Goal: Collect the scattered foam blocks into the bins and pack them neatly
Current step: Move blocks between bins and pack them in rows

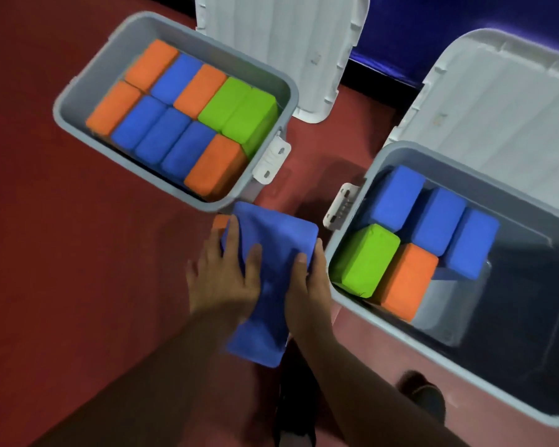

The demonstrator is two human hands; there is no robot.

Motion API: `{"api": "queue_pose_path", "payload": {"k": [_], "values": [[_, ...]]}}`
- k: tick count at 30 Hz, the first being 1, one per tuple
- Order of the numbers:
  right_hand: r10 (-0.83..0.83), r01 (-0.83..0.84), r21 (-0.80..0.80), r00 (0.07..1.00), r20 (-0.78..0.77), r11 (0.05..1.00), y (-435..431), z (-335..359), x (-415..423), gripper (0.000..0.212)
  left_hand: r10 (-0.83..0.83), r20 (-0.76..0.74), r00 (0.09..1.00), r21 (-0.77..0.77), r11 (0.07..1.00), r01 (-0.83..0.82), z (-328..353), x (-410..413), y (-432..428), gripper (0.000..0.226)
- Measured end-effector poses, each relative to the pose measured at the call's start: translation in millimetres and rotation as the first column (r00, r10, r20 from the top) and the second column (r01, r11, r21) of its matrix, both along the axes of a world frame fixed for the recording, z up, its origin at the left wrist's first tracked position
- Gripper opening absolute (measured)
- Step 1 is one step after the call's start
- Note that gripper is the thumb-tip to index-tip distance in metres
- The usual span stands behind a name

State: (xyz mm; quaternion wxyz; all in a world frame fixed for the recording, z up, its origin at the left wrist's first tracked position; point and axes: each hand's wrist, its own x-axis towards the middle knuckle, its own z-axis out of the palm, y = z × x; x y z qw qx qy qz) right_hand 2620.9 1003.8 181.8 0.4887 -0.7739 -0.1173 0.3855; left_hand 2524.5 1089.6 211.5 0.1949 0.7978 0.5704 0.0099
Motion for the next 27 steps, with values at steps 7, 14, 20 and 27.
{"api": "queue_pose_path", "payload": {"k": [7,14,20,27], "values": [[-0.087,0.086,0.173,0.996,-0.003,0.981,-17,27,23,0.059,-0.078,0.209,0.975,-0.089,0.991,0.098,28,18,-11,0.084],[-0.29,0.323,0.14,0.933,-0.211,0.936,-71,74,157,0.058,-0.326,0.333,0.885,0.016,0.94,0.34,55,149,-41,0.066],[-0.603,0.665,0.112,0.725,-0.333,0.738,-180,127,244,0.058,-0.171,0.285,0.943,-0.57,0.761,0.31,89,267,-126,0.125],[-0.591,0.651,0.096,0.734,-0.336,0.753,-259,128,253,0.062,0.151,0.401,0.903,-0.829,0.48,0.288,72,307,-226,0.075]]}}
